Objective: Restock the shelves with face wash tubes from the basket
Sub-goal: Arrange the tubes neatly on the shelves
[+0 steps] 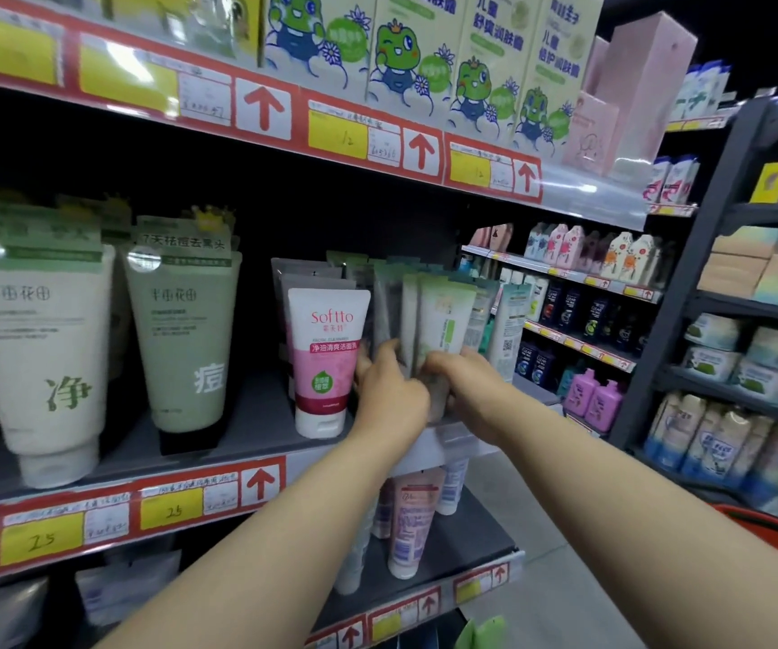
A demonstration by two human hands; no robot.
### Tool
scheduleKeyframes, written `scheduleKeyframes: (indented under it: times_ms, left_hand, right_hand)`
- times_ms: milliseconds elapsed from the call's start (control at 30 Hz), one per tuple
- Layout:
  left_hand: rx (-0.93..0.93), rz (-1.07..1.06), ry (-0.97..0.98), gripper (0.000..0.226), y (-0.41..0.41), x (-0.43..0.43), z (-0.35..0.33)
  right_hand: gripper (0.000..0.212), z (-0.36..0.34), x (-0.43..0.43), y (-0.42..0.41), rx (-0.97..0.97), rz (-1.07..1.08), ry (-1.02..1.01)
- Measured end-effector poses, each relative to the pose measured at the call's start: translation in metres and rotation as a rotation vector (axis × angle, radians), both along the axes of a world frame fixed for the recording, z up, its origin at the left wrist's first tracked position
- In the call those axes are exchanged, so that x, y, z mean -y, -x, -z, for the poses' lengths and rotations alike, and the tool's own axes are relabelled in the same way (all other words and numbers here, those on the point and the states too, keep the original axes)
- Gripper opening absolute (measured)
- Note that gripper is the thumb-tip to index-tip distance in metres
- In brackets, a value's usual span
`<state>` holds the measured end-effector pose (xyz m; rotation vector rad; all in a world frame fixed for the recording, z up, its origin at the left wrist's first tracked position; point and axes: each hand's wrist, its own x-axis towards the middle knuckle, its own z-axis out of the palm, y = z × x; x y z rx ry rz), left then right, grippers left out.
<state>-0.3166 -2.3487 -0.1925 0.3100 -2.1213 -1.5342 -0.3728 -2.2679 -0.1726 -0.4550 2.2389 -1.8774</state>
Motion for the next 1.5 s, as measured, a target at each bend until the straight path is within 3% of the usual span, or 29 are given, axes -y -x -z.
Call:
scheduleKeyframes:
  times_ms: [167, 267, 333, 433, 533, 667, 767, 900, 1067, 1200, 1400, 1500]
  left_hand:
    - [-0.049, 0.027, -0.083, 0.056, 0.0, 0.001, -0.002]
    - [-0.06, 0.05, -0.105, 0.066, 0.0, 0.0, -0.002]
    - [-0.056, 0.051, -0.097, 0.071, 0.0, 0.0, -0.002]
    - [-0.049, 0.047, -0.065, 0.071, -0.002, -0.003, -0.002]
    - [-0.061, 0.01, -0.049, 0.065, -0.003, -0.004, 0.0]
    - [-0.105, -0.04, -0.033, 0.056, -0.004, -0.003, 0.002]
    - [-0.092, -0.036, -0.056, 0.055, -0.003, -0.002, 0.001]
    - [-0.064, -0.02, -0.078, 0.059, -0.002, -0.001, 0.002]
    - [-0.032, 0.047, -0.175, 0.089, 0.004, 0.003, -0.003]
    - [0.004, 0.068, -0.151, 0.077, 0.022, 0.012, -0.001]
    - [0.011, 0.103, -0.189, 0.083, 0.039, 0.018, 0.009]
    - [0.0, 0.104, -0.264, 0.096, 0.048, 0.018, 0.013]
  right_hand:
    - [0.034, 0.002, -0.007, 0.007, 0.044, -0.107, 0.038]
    - [0.035, 0.01, -0.002, 0.012, -0.005, -0.027, 0.004]
    - [0.05, 0.018, 0.001, 0.019, -0.049, 0.013, -0.043]
    - [0.02, 0.019, 0.002, 0.015, -0.096, 0.06, -0.087]
    - [0.01, 0.017, 0.003, 0.006, -0.13, 0.058, -0.067]
    - [0.042, 0.017, 0.002, 0.0, -0.159, -0.002, -0.027]
    - [0.029, 0.019, 0.0, 0.001, -0.18, -0.01, 0.005]
    - [0.05, 0.019, 0.001, 0.005, -0.11, 0.038, 0.056]
    - [0.065, 0.014, 0.003, 0.009, -0.062, -0.042, 0.103]
    - [0.044, 0.014, 0.01, 0.014, -0.009, -0.078, 0.155]
    - [0.045, 0.018, 0.013, 0.022, -0.046, -0.116, 0.207]
    - [0.067, 0.015, 0.019, 0.024, -0.048, -0.14, 0.22]
